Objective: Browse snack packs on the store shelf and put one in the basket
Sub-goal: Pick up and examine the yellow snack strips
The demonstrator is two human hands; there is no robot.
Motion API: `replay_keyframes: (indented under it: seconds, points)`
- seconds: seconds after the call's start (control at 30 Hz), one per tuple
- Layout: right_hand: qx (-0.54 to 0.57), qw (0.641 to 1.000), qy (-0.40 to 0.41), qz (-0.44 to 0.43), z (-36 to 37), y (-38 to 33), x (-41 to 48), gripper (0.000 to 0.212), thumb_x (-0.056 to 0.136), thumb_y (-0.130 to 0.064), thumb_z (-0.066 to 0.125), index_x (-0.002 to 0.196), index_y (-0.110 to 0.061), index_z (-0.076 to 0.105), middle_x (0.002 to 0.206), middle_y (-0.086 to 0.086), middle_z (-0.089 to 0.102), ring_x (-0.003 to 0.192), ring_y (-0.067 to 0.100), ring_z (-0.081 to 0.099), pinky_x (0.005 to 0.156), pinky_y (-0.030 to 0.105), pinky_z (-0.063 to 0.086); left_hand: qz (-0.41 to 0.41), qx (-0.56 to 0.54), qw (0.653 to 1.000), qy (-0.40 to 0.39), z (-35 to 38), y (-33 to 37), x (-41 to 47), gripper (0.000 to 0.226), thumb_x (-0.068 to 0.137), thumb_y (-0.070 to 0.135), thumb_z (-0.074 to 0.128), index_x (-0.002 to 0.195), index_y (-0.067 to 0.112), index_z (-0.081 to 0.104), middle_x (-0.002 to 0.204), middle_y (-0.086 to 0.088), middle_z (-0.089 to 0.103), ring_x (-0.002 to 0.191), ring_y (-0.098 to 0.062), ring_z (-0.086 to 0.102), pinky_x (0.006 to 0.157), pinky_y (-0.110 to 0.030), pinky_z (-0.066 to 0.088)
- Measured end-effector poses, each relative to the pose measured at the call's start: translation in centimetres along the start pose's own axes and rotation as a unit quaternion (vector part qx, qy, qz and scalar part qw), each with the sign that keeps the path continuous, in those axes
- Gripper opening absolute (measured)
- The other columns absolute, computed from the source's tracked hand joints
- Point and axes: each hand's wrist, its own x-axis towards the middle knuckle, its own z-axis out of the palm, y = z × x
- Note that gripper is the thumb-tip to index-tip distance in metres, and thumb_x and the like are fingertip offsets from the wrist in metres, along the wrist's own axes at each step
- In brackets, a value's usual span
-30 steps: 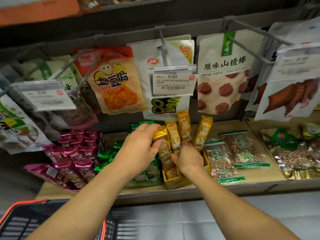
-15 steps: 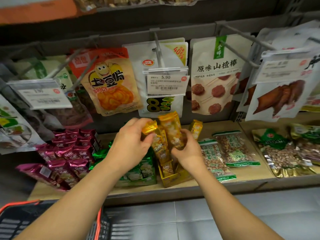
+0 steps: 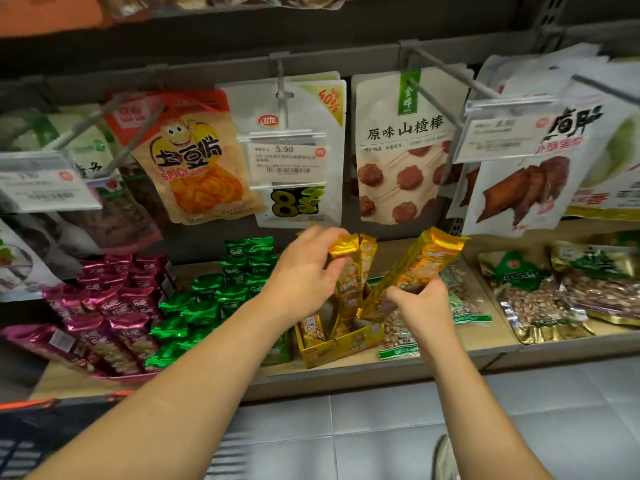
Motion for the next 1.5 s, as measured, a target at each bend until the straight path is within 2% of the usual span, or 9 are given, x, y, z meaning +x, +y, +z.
replay_keyframes:
  seconds: [0.27,0.53,0.6,0.7,0.9,1.07,1.2,1.37,1.5]
  points:
    - [0.032,0.999,0.009,-0.043,-0.6,0.9,0.2,0.058,0.075,-0.008,0.081,0.123,-0.022,0.051,0.109,-0.006,0.067,0.104,0.013,0.065,0.096,0.042,0.051,-0.168,-0.009,0.986,0.018,4.5,-0.7,1.9,0.043,0.087,0.022,0.07,0.127,0.022,0.054,0.113,-0.004,0.067,0.107,-0.025,0.061,0.09,-0.033,0.046]
    - [-0.057,0.995,-0.066,-0.056,-1.1,0.7,-0.6,0.059,0.084,-0.016,0.074,0.136,-0.026,0.05,0.108,-0.013,0.063,0.091,-0.012,0.06,0.079,0.007,0.047,-0.202,-0.055,0.977,-0.038,4.5,-0.5,2.4,0.061,0.097,0.002,0.046,0.15,0.027,0.03,0.144,-0.006,0.049,0.122,-0.022,0.056,0.106,-0.037,0.043]
    - [-0.061,0.991,-0.114,-0.04,-1.2,-0.3,-0.7,0.054,0.085,-0.014,0.073,0.133,-0.026,0.051,0.101,-0.017,0.062,0.083,-0.016,0.06,0.066,0.004,0.046,-0.2,-0.054,0.978,-0.005,2.5,0.2,2.2,0.048,0.098,0.008,0.047,0.143,0.024,0.044,0.14,-0.004,0.054,0.118,-0.021,0.058,0.104,-0.033,0.044]
    - [-0.04,0.973,-0.224,0.03,-1.4,-2.7,-1.2,0.055,0.085,-0.007,0.072,0.134,-0.022,0.051,0.106,0.0,0.067,0.091,0.012,0.068,0.08,0.029,0.057,-0.244,-0.304,0.92,0.037,-1.0,1.8,1.1,0.018,0.1,0.027,0.051,0.105,0.02,0.067,0.105,-0.004,0.071,0.085,-0.015,0.068,0.073,-0.03,0.06]
    - [-0.2,0.872,-0.445,0.037,-0.7,-9.0,-3.7,0.056,0.082,0.002,0.071,0.126,-0.021,0.047,0.118,0.011,0.063,0.092,0.021,0.066,0.072,0.029,0.056,-0.235,-0.346,0.908,0.018,-5.7,1.7,-3.8,0.018,0.093,0.028,0.062,0.093,0.012,0.069,0.066,-0.003,0.065,0.051,-0.011,0.06,0.047,-0.02,0.051]
    - [-0.423,0.748,-0.508,-0.056,-0.2,-12.0,-7.5,0.059,0.084,-0.029,0.074,0.132,-0.024,0.039,0.115,-0.003,0.06,0.109,0.019,0.06,0.095,0.037,0.051,-0.234,-0.299,0.925,-0.014,-9.0,2.0,-6.7,0.012,0.087,0.009,0.069,0.077,0.009,0.076,0.058,-0.004,0.066,0.049,-0.009,0.058,0.046,-0.018,0.048]
    - [-0.358,0.769,-0.526,-0.065,-1.3,-14.3,-9.7,0.051,0.085,-0.057,0.062,0.129,-0.039,0.045,0.121,-0.014,0.062,0.11,0.004,0.06,0.097,0.028,0.049,-0.173,-0.322,0.931,-0.02,-11.6,4.2,-8.0,0.017,0.084,0.002,0.069,0.07,0.011,0.075,0.058,-0.012,0.068,0.049,-0.013,0.063,0.046,-0.018,0.049]
    - [-0.244,0.839,-0.46,-0.155,-0.4,-15.2,-10.5,0.032,0.093,-0.032,0.064,0.123,-0.029,0.053,0.111,-0.007,0.066,0.105,0.01,0.064,0.095,0.037,0.053,-0.132,-0.333,0.933,0.017,-13.2,5.8,-9.0,0.014,0.085,0.0,0.067,0.075,0.009,0.073,0.064,-0.015,0.07,0.052,-0.016,0.066,0.048,-0.02,0.053]
    - [-0.251,0.831,-0.455,-0.2,0.5,-15.2,-10.4,0.036,0.091,-0.028,0.067,0.125,-0.028,0.054,0.114,-0.008,0.065,0.108,0.008,0.061,0.098,0.041,0.05,-0.094,-0.295,0.948,0.08,-13.0,5.9,-10.1,0.014,0.084,0.006,0.07,0.077,0.017,0.074,0.064,0.001,0.069,0.054,-0.006,0.06,0.049,-0.018,0.049]
